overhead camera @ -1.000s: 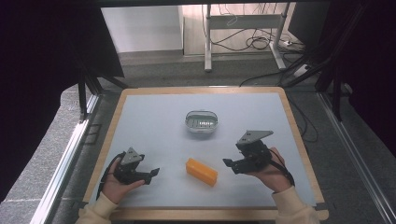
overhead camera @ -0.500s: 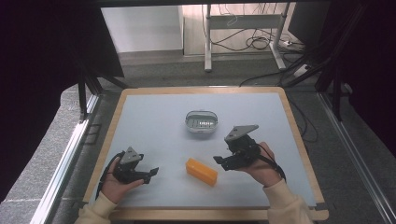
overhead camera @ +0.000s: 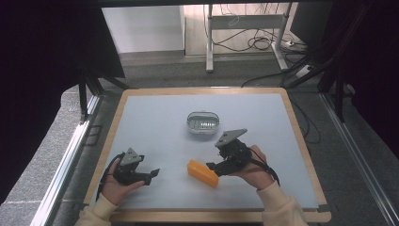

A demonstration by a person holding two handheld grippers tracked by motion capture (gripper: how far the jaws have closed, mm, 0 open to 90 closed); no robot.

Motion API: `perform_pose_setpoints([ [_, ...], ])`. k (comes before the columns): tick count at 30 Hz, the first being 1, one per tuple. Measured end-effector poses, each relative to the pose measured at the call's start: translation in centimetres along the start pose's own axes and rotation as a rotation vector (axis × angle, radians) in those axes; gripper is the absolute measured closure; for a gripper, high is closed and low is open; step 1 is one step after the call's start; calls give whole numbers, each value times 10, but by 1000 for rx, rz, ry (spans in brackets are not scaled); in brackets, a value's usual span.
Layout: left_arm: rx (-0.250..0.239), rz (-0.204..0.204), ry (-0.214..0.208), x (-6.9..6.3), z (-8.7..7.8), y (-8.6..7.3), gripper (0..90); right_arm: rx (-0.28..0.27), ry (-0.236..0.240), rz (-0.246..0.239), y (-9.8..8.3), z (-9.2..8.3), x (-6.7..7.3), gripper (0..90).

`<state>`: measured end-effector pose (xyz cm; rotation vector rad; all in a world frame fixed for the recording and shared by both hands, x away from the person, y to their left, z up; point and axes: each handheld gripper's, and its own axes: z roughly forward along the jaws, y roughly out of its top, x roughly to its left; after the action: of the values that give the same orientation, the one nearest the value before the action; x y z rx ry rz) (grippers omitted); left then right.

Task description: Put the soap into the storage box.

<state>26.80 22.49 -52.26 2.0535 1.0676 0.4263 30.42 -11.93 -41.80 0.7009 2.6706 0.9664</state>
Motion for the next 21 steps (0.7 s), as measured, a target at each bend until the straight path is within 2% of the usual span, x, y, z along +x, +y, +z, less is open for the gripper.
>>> perform_pose_setpoints([
  [7, 3, -1, 1, 0, 1, 0, 176, 54, 33, -27, 1, 19, 9, 291],
  [14, 4, 2, 0, -1, 2, 0, 174, 112, 37, -31, 2, 33, 15, 305],
  [17, 3, 3, 1, -1, 2, 0, 173, 140, 40, -27, 3, 43, 17, 325],
  [19, 4, 4, 2, -1, 2, 0, 173, 141, 39, -23, 3, 45, 17, 336],
  [21, 6, 7, 2, -1, 2, 0, 172, 160, 57, -12, 4, 53, 15, 350],
])
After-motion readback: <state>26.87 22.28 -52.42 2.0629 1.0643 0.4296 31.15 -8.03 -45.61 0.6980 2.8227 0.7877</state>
